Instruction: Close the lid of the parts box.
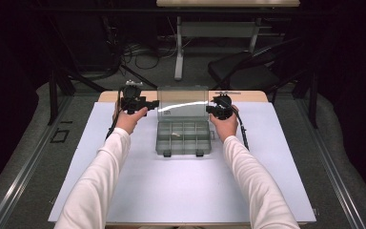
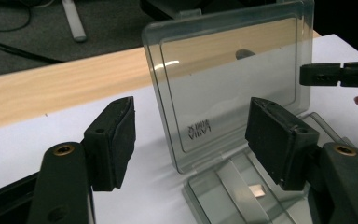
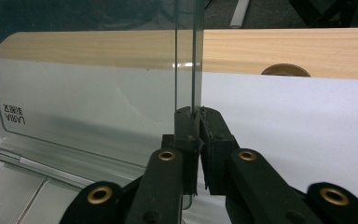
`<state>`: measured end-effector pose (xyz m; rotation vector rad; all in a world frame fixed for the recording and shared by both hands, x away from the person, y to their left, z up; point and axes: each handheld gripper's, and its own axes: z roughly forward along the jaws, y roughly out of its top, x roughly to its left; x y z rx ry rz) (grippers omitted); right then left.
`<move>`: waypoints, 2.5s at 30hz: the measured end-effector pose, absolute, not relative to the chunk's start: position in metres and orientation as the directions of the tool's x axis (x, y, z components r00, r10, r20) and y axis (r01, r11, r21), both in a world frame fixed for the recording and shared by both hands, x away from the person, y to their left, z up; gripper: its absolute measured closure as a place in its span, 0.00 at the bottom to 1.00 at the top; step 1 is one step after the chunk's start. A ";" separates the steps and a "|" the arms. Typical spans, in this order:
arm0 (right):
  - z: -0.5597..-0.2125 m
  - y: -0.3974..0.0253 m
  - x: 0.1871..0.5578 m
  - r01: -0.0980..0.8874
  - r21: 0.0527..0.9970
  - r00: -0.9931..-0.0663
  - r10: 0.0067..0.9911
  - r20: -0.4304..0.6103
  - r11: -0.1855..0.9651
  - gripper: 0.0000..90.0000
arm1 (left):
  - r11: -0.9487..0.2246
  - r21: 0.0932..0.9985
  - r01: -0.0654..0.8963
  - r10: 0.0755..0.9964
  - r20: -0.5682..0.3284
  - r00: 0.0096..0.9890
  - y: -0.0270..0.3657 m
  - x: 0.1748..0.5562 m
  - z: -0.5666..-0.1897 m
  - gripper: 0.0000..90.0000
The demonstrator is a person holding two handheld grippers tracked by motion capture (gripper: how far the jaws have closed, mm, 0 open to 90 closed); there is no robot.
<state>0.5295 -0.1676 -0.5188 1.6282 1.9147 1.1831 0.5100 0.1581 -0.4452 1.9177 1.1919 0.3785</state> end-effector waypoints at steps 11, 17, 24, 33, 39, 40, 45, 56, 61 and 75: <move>-0.520 -0.165 0.526 0.611 0.791 -0.258 0.939 0.226 -0.022 0.96 | -0.224 0.783 0.581 0.872 -0.104 0.477 0.145 0.524 -0.438 0.41; -0.521 -0.165 0.525 0.605 0.796 -0.258 0.941 0.220 -0.020 0.96 | -0.193 0.786 0.587 0.868 -0.141 0.475 0.138 0.531 -0.430 0.43; -0.521 -0.165 0.524 0.599 0.800 -0.258 0.941 0.218 -0.022 0.96 | -0.162 0.783 0.600 0.867 -0.177 0.465 0.133 0.544 -0.430 0.47; -0.521 -0.165 0.525 0.599 0.800 -0.258 0.941 0.220 -0.023 0.96 | -0.129 0.780 0.613 0.870 -0.207 0.447 0.130 0.558 -0.443 0.47; -0.522 -0.166 0.525 0.599 0.800 -0.258 0.940 0.225 -0.027 0.96 | -0.111 0.763 0.637 0.879 -0.223 0.421 0.132 0.565 -0.453 0.47; -0.522 -0.166 0.525 0.599 0.800 -0.258 0.939 0.226 -0.028 0.96 | -0.111 0.759 0.642 0.878 -0.227 0.421 0.132 0.566 -0.455 0.47; -0.522 -0.166 0.525 0.602 0.798 -0.260 0.938 0.231 -0.029 0.96 | -0.117 0.753 0.648 0.872 -0.234 0.429 0.131 0.569 -0.460 0.48; -0.522 -0.167 0.525 0.598 0.801 -0.265 0.937 0.227 -0.025 0.96 | -0.101 0.753 0.650 0.861 -0.261 0.436 0.130 0.574 -0.467 0.49; -0.523 -0.167 0.525 0.595 0.803 -0.266 0.936 0.230 -0.028 0.96 | -0.097 0.753 0.651 0.856 -0.270 0.441 0.130 0.575 -0.469 0.52; -0.523 -0.166 0.524 0.594 0.804 -0.264 0.938 0.227 -0.028 0.96 | -0.126 0.755 0.644 0.872 -0.225 0.435 0.134 0.576 -0.469 0.73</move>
